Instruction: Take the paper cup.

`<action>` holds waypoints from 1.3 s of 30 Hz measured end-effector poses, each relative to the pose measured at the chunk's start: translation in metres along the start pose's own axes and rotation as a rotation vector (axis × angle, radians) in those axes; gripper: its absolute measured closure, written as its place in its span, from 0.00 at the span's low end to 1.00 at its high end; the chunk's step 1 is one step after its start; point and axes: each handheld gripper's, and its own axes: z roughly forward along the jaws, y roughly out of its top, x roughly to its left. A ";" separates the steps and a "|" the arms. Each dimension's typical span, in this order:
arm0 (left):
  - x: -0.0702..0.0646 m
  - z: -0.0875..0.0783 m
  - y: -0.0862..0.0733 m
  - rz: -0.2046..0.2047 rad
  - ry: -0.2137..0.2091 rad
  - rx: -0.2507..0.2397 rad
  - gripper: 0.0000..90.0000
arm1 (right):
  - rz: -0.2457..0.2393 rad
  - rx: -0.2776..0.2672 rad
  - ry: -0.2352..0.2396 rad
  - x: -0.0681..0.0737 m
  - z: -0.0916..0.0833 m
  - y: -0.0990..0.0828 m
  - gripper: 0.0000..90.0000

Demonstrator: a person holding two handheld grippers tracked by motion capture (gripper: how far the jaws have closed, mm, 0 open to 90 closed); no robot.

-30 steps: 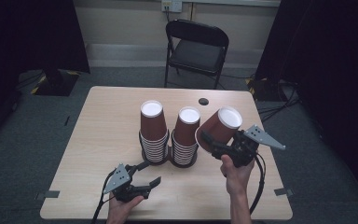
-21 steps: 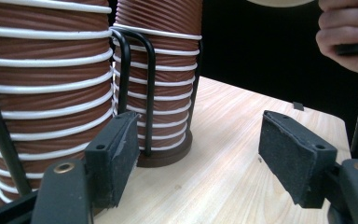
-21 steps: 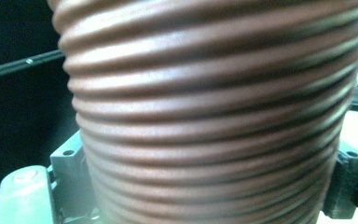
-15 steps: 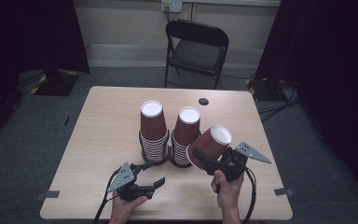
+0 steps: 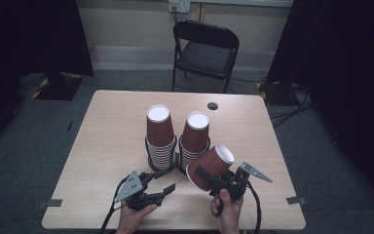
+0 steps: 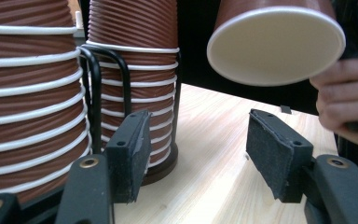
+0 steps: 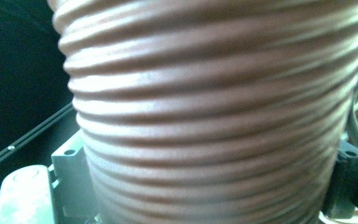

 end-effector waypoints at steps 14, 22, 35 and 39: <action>-0.011 0.015 -0.004 0.031 -0.060 -0.025 0.58 | 0.155 -0.009 0.013 -0.010 -0.007 -0.036 0.16; -0.015 0.020 -0.004 0.063 -0.080 -0.053 0.62 | 0.185 0.016 0.011 -0.010 -0.002 -0.050 0.16; -0.016 0.028 -0.006 0.068 -0.061 -0.087 0.70 | 0.276 0.054 0.065 -0.006 0.009 -0.065 0.16; -0.016 0.029 -0.007 0.071 -0.043 -0.108 0.73 | 0.303 0.062 0.064 -0.004 0.011 -0.067 0.16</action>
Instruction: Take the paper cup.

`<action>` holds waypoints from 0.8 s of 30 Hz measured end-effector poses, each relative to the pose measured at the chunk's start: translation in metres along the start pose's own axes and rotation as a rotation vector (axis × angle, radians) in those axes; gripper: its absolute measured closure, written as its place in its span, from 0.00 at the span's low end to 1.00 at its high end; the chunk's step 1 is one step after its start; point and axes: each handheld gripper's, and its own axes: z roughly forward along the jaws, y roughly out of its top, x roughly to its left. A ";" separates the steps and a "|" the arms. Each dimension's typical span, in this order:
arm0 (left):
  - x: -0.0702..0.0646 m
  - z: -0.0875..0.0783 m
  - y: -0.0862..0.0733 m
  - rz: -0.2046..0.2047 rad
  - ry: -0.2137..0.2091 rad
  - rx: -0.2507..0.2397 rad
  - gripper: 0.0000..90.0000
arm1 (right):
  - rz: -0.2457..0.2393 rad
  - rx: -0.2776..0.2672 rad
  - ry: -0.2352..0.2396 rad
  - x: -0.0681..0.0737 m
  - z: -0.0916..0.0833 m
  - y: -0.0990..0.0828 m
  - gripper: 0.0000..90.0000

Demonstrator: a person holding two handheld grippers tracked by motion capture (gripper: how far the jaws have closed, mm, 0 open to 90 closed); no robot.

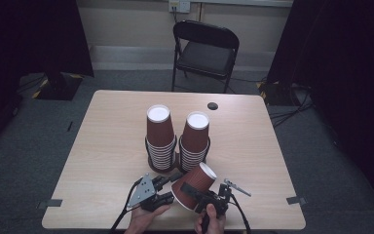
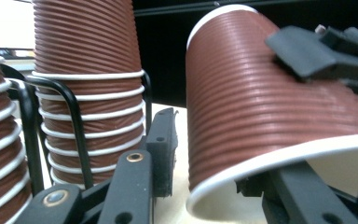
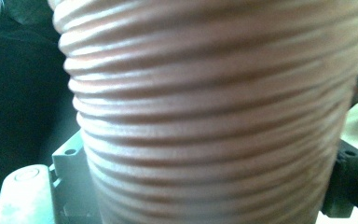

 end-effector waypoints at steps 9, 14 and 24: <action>-0.002 0.006 -0.001 0.041 0.024 -0.028 0.83 | 0.022 0.030 0.002 0.000 0.006 -0.001 0.16; -0.003 0.004 -0.001 0.076 0.039 -0.052 0.91 | -0.010 0.047 0.008 0.003 0.007 -0.001 0.14; -0.003 0.003 -0.001 0.076 0.021 -0.038 0.96 | -0.088 0.018 0.003 0.009 0.006 0.004 0.13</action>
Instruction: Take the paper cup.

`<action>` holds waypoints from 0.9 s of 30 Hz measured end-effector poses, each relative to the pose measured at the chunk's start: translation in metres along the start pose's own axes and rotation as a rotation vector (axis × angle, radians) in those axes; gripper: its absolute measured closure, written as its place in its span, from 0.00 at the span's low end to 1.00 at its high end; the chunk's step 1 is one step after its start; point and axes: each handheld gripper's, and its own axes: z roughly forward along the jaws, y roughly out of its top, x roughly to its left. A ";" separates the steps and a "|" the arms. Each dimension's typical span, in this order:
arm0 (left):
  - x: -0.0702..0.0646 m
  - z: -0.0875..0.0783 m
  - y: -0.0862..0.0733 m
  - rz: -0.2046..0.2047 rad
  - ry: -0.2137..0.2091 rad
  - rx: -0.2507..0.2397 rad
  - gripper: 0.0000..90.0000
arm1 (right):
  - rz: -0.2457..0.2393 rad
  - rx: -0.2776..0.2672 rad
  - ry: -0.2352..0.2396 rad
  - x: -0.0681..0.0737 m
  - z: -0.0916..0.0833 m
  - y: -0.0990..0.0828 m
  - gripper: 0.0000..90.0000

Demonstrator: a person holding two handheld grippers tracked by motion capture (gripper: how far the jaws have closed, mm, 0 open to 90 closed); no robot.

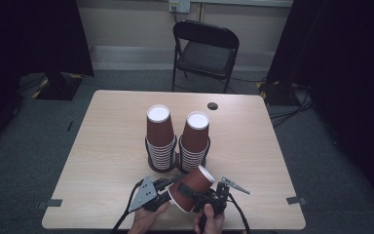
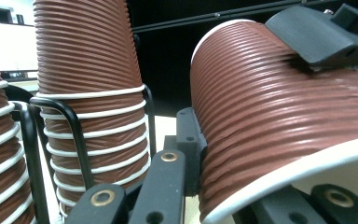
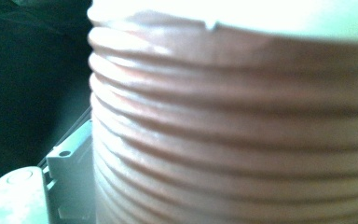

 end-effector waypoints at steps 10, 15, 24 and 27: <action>0.002 -0.003 -0.001 -0.041 -0.029 0.049 0.96 | -0.018 -0.073 -0.030 -0.003 -0.010 0.012 0.14; 0.005 -0.006 0.002 -0.065 -0.035 0.086 0.96 | -0.042 -0.092 -0.055 -0.005 -0.011 0.019 0.14; 0.008 -0.009 0.003 -0.081 -0.034 0.175 0.96 | -0.160 -0.122 -0.119 -0.003 -0.017 0.029 0.14; 0.010 -0.010 0.004 -0.072 -0.024 0.204 0.96 | -0.222 -0.134 -0.150 -0.002 -0.022 0.029 0.14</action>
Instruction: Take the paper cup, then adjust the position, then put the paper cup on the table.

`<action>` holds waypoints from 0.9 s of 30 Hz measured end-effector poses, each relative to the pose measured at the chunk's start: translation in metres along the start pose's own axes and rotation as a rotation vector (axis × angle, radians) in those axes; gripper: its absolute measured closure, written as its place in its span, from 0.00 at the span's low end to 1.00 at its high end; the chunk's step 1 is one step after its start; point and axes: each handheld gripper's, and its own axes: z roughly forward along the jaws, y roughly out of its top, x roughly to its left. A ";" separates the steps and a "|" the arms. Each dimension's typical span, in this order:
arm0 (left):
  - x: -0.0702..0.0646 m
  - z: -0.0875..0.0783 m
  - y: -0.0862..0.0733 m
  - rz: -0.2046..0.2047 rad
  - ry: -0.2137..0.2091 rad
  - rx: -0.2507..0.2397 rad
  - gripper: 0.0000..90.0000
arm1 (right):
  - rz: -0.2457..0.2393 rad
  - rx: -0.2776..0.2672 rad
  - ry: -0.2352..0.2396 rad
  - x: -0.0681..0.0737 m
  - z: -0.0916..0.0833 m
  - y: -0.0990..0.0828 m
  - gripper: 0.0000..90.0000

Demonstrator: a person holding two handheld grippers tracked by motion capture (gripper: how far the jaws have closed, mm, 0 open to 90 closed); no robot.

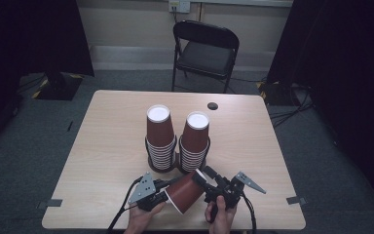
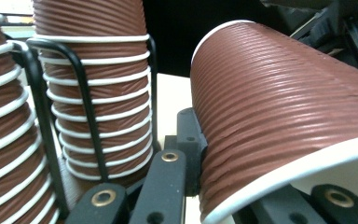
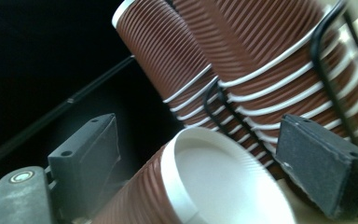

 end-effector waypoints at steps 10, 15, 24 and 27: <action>0.008 -0.009 0.003 -0.027 -0.005 0.075 0.96 | -0.224 0.039 -0.092 -0.001 -0.019 0.000 0.14; 0.013 -0.012 0.004 -0.035 0.006 0.112 0.96 | -0.294 0.010 -0.066 -0.003 -0.023 -0.002 0.14; 0.016 -0.016 0.008 -0.058 0.009 0.166 0.96 | -0.402 0.039 -0.127 -0.001 -0.024 -0.011 0.14; 0.018 -0.016 0.009 -0.065 0.007 0.175 0.96 | -0.439 0.087 -0.124 0.000 -0.026 -0.012 0.15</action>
